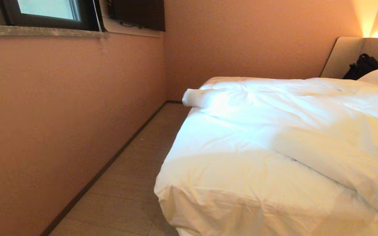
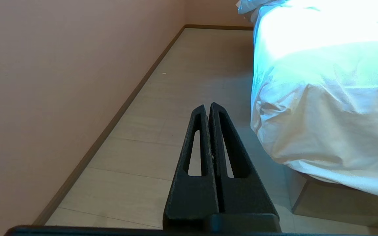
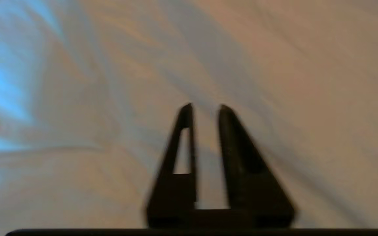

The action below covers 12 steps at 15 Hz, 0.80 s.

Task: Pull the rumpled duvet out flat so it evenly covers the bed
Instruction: Flatten the corners of the folded blanket

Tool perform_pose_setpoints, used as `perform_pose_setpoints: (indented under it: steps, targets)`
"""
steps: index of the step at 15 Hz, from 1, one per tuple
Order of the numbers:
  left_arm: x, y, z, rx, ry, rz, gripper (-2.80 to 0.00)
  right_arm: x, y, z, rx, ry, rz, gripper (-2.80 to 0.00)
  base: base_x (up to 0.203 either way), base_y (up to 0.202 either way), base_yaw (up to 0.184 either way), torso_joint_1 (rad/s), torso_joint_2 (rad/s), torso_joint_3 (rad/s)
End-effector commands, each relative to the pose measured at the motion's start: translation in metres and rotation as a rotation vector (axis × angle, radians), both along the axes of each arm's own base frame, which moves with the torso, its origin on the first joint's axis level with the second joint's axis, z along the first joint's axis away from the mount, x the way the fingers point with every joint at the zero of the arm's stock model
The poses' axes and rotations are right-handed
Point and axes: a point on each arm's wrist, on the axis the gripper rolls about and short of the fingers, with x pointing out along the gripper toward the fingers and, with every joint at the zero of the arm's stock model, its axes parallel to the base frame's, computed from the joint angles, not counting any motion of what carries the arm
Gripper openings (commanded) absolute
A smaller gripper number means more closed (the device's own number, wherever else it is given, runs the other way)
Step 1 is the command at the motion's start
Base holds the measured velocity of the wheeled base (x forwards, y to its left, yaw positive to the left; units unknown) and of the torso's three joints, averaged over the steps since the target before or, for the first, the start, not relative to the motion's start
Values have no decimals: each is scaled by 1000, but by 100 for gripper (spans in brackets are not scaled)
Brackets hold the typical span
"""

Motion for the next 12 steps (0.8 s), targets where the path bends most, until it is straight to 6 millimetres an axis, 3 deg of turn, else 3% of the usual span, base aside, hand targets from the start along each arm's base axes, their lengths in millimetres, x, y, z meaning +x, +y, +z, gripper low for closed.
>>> perform_pose_setpoints:
  steps: [1, 6, 12]
  targets:
    - [0, 0, 0, 0, 0, 1, -280, 6, -9, -15, -22, 14, -32, 0, 0, 0, 0, 0, 0, 0]
    - [0, 0, 0, 0, 0, 0, -280, 11, -15, -27, -35, 33, -35, 0, 0, 0, 0, 0, 0, 0]
    - [0, 0, 0, 0, 0, 0, -280, 4, -13, -14, -110, 65, -80, 0, 0, 0, 0, 0, 0, 0]
